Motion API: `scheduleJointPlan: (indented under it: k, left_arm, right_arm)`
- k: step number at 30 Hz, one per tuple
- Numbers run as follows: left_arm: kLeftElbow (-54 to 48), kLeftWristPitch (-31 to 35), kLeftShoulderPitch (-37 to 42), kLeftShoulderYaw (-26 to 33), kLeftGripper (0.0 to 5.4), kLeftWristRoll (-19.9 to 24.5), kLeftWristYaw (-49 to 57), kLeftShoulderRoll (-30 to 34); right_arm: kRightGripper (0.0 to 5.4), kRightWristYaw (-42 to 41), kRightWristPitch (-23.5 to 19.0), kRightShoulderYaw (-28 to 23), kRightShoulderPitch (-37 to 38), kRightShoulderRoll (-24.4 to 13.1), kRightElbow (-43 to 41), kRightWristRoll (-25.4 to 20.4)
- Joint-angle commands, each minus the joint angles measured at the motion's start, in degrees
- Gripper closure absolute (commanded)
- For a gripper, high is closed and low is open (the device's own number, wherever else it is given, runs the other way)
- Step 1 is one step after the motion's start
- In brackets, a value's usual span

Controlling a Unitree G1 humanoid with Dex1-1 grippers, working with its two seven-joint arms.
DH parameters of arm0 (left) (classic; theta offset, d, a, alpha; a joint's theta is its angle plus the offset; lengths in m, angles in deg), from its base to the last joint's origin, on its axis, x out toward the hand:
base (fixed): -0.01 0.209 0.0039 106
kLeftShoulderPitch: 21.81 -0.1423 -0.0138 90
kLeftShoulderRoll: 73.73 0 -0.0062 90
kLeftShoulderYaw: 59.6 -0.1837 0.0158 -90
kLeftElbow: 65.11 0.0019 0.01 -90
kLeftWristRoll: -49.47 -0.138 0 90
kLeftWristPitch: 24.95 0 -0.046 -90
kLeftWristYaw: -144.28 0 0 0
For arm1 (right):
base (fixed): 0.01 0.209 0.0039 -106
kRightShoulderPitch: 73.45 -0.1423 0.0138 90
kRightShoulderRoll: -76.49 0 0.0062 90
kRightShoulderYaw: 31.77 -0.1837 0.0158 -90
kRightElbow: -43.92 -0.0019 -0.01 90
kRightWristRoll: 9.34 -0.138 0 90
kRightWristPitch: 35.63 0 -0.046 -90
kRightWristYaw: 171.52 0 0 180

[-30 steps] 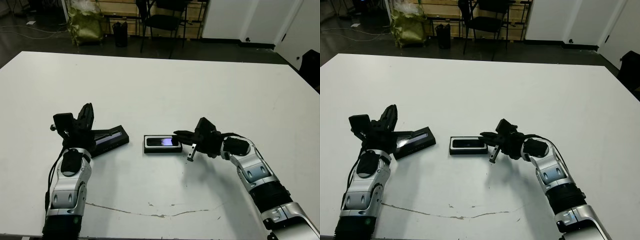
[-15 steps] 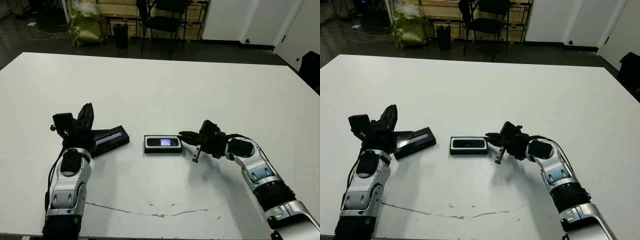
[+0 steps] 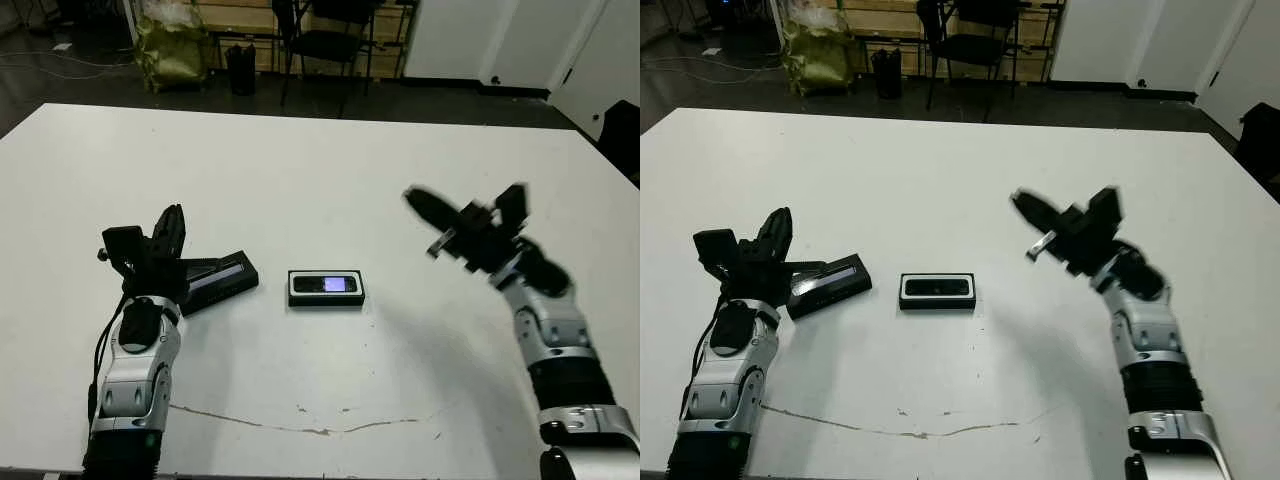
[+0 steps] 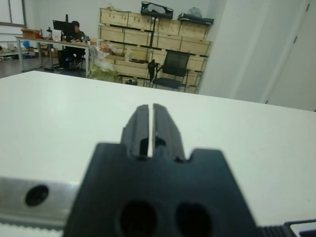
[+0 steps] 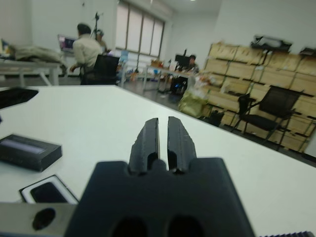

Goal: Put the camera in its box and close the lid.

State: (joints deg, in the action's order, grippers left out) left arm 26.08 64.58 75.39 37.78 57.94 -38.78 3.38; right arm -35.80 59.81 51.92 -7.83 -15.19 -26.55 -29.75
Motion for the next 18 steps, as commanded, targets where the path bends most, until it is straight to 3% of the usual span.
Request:
scheduleJointPlan:
  k: [1, 10, 14, 18]
  left_arm:
    - [-0.76, 0.97, 0.00, 0.33, 5.40, -1.00, -0.75, 2.31]
    - [-4.34, 5.73, 0.42, 2.66, 5.40, 3.17, -10.82, 11.51]
    - [-1.55, 8.66, 2.25, 4.60, 5.40, 9.62, -23.68, 19.51]
    - [4.95, 9.71, 5.66, 4.99, 4.79, 15.03, -38.48, 26.46]
  right_arm:
    - [5.37, 0.72, -3.49, -1.35, 1.07, -2.01, 1.31, -0.13]
    - [5.37, 4.09, -6.25, -2.55, 2.30, -2.76, 4.88, 1.08]
    - [5.37, 3.73, -5.69, -3.15, 1.90, -2.33, 7.59, 0.60]
    - [5.40, 3.69, -3.93, -3.04, 1.58, -2.06, 9.66, 1.39]
